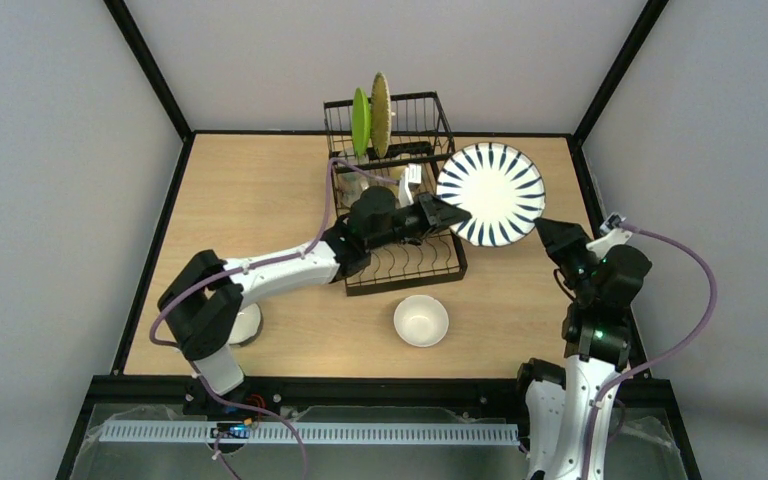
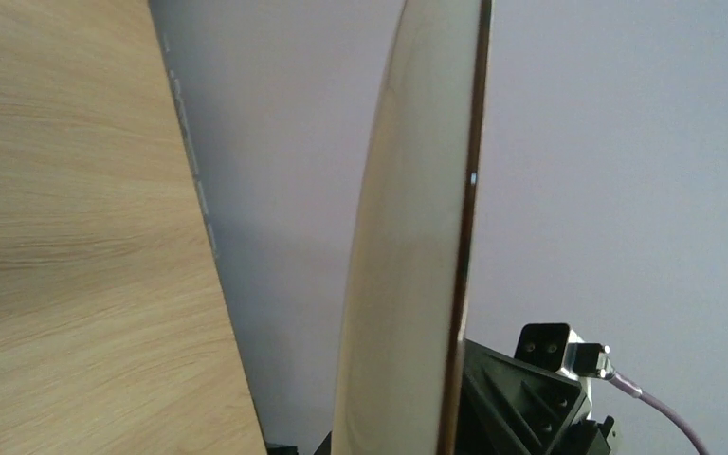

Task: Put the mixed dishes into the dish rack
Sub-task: Pass from the right arm to the left

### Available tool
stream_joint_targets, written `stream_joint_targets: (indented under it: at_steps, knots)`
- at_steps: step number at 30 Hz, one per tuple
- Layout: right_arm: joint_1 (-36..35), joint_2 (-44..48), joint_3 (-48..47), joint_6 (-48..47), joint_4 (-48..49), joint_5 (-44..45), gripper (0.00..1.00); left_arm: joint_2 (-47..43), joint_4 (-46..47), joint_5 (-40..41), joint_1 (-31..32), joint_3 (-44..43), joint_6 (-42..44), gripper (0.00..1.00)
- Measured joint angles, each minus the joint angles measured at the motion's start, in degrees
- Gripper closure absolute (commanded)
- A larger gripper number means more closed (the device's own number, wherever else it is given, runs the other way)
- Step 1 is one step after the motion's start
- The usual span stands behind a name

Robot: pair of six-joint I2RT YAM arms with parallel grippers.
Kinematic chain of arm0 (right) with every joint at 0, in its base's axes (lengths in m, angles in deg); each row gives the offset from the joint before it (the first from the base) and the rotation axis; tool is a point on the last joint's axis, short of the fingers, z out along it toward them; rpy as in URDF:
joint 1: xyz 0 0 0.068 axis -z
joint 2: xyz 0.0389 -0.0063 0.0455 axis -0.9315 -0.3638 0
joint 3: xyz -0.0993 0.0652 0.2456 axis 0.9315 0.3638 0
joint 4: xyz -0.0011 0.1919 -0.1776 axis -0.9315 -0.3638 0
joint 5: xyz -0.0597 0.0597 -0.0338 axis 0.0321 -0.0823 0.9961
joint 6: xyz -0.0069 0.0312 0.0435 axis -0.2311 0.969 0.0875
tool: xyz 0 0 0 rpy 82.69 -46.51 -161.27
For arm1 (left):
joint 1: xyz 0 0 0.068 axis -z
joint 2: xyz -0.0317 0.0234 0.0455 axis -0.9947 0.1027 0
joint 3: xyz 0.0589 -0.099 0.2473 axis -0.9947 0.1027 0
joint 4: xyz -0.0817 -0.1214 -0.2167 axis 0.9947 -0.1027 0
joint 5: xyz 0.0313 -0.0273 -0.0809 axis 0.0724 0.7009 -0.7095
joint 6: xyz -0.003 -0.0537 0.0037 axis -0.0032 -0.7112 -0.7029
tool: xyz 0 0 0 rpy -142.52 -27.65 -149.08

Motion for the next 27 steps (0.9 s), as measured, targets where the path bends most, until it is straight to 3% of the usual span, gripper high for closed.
stream_joint_targets:
  at_steps: [8, 18, 27]
  knots:
    - [-0.2, 3.0, -3.3, -1.0, 3.7, -0.6, 0.2, -6.2, -3.8, -0.7, 0.1, 0.0, 1.0, 0.98]
    - [-0.1, 1.3, -11.9, -1.3, 15.1, -11.8, 0.15, -11.0, -9.4, -1.3, -0.2, -1.1, 2.9, 0.98]
    - [-0.2, -1.2, -22.8, -1.8, 16.0, -17.9, 0.15, -16.9, -10.9, -5.9, -3.2, -1.3, 3.7, 0.98]
